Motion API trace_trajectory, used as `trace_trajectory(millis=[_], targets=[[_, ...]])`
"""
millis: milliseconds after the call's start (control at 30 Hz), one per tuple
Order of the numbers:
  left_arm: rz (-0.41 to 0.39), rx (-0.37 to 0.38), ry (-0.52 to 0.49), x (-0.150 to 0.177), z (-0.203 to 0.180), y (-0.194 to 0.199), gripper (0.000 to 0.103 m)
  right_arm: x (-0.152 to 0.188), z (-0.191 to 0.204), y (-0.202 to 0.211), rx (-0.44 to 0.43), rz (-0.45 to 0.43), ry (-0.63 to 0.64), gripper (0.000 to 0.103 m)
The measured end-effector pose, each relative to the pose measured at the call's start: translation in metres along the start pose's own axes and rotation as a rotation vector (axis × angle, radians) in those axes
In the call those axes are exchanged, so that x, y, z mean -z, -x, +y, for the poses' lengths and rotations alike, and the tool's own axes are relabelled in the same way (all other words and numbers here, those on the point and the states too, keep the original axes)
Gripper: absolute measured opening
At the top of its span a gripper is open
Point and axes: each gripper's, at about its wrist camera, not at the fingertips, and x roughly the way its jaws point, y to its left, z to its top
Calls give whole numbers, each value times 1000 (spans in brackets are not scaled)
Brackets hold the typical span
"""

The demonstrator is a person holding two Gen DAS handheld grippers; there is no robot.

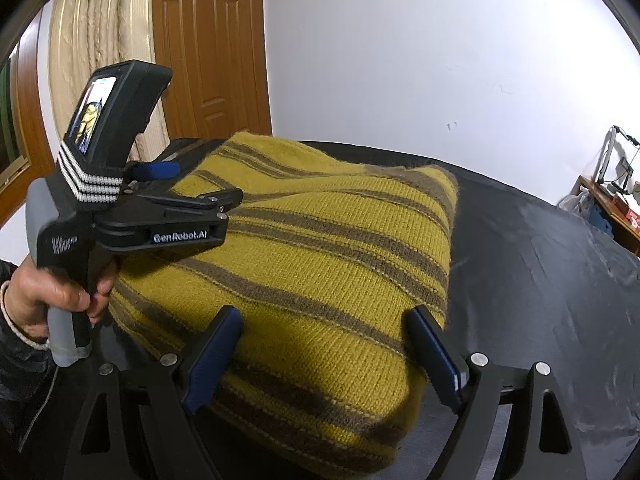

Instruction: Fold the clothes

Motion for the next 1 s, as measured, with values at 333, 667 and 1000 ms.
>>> trace_trajectory(millis=[333, 667, 1000], targets=[[-10, -4, 10, 2, -1, 0, 91, 0, -2, -2, 0, 3, -2, 90], [-22, -13, 10, 5, -1, 5, 91, 0, -2, -2, -1, 4, -2, 91], [-60, -56, 8, 7, -5, 10, 91, 1, -2, -2, -3, 4, -3, 91]])
